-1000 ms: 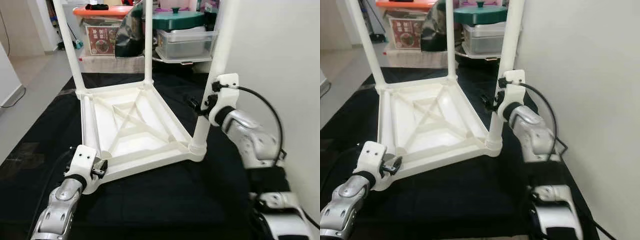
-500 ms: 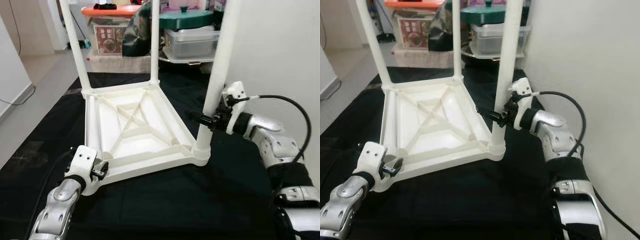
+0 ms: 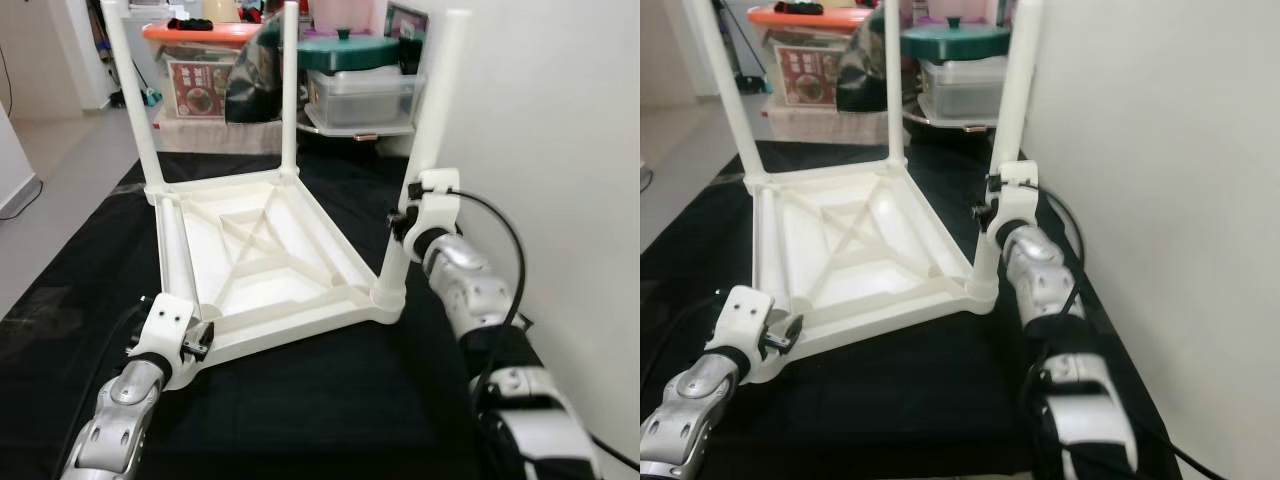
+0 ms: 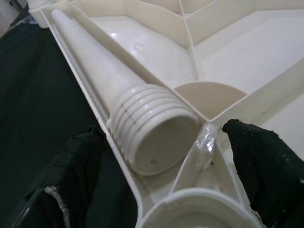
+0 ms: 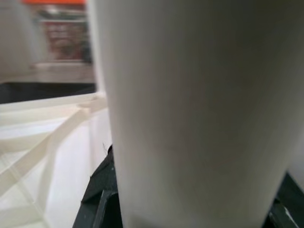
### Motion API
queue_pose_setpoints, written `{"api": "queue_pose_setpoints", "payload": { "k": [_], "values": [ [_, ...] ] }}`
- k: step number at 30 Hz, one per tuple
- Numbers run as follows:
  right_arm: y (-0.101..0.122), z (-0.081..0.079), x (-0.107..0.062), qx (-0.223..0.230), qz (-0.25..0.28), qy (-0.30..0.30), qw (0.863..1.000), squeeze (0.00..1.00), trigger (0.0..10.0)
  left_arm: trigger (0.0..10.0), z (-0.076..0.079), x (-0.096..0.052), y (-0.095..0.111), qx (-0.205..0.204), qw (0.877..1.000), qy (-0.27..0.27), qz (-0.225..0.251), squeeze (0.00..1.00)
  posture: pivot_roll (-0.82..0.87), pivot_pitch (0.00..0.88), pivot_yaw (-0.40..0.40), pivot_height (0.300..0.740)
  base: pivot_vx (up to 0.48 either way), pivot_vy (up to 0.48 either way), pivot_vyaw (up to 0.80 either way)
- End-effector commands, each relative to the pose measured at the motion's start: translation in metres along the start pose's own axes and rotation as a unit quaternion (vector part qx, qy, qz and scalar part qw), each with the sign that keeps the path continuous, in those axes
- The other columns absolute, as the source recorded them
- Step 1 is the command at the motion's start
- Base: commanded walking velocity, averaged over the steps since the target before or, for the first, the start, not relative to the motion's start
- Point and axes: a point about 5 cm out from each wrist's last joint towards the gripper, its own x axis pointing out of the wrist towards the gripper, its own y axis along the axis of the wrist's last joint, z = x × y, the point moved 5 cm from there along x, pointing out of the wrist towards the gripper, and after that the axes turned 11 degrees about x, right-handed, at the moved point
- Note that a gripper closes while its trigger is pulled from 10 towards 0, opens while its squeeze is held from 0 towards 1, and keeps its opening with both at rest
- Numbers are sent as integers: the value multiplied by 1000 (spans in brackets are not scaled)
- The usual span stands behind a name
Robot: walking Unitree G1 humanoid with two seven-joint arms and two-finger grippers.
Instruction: Building children table
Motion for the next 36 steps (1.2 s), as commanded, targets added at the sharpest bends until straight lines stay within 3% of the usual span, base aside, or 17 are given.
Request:
{"api": "queue_pose_setpoints", "payload": {
  "k": [1, 2, 3, 4, 5, 8, 9, 16, 17, 18, 20, 25, 28, 30, 31, 32, 36],
  "values": [
    [-62, 17, -12, -5, -116, -51, 992, 0, 0, 10000, 7, 1, -6, -1, 1000, -13, -14, 0, 112, 0, -63, 740, 0, 0, 0],
    [-65, 10, -16, 2, -118, -56, 991, 0, 0, 10000, 7, 1, -6, -1, 1000, -14, -14, 0, 110, 0, -63, 740, 0, 0, 0],
    [-68, 0, -19, 5, -127, -45, 991, 0, 8118, 10000, 7, 2, -6, 0, 1000, -14, -14, 0, 111, 0, -63, 740, 0, 0, 0],
    [-68, 0, -19, 5, -127, -45, 991, 0, 8118, 10000, 7, 2, -6, 0, 1000, -14, -14, 0, 111, 0, -63, 740, 0, 0, 0],
    [-65, -10, -21, 20, -124, -37, 991, 0, 10000, 10000, 7, 2, -6, 0, 1000, -14, -13, 0, 109, 0, -63, 740, 0, 0, 0],
    [-49, -25, -21, 52, -107, -5, 993, 0, 10000, 10000, 7, 3, -6, 0, 1000, -13, -13, 0, 101, 0, -63, 740, 0, 0, 0],
    [-39, -26, -20, 65, -92, 3, 994, 1000, 10000, 10000, 6, 3, -6, -1, 1000, -13, -13, 0, 101, 0, -63, 740, 0, 0, 0],
    [20, -37, -19, 82, -55, 152, 984, 1000, 10000, 10000, 7, 4, -5, -3, 1000, -12, -12, 0, 95, 0, -67, 740, 0, 0, 0],
    [33, -47, -32, 60, -57, 258, 963, 0, 10000, 10000, 6, 4, -6, -4, 1000, -11, -12, 0, 96, 0, -69, 740, 0, 0, 0],
    [33, -47, -32, 60, -57, 258, 963, 0, 10000, 10000, 6, 4, -6, -4, 1000, -11, -12, 0, 96, 0, -69, 740, 0, 0, 0],
    [48, -54, -59, 24, -54, 398, 915, 0, 10000, 10000, 6, 4, -6, -4, 1000, -9, -13, 0, 91, 0, -64, 740, 0, 0, 0],
    [53, -51, -66, 4, -46, 438, 898, 0, 10000, 10000, 6, 5, -5, -4, 1000, -10, -12, 0, 96, 0, -65, 740, 0, 0, 0],
    [26, -67, -95, -51, -80, 560, 823, 0, 10000, 10000, 7, 6, -2, -3, 1000, -12, -7, 0, 107, 0, -68, 740, 0, 0, 0],
    [26, -67, -95, -51, -80, 560, 823, 0, 10000, 10000, 7, 6, -2, -3, 1000, -12, -7, 0, 107, 0, -68, 740, 0, 0, 0],
    [14, -78, -103, -60, -94, 585, 803, 0, 8431, 10000, 6, 6, -1, -3, 1000, -13, -6, 0, 110, 0, -71, 740, 0, 0, 0],
    [6, -90, -106, -58, -97, 597, 794, 0, 902, 10000, 5, 6, 0, -3, 1000, -13, -4, 0, 117, 0, -75, 740, 0, 0, 0],
    [2, -103, -102, -47, -96, 592, 799, 0, 0, 10000, 4, 5, 0, -3, 1000, -13, -1, 0, 122, 0, -76, 740, 0, 0, 0]
  ]
}}
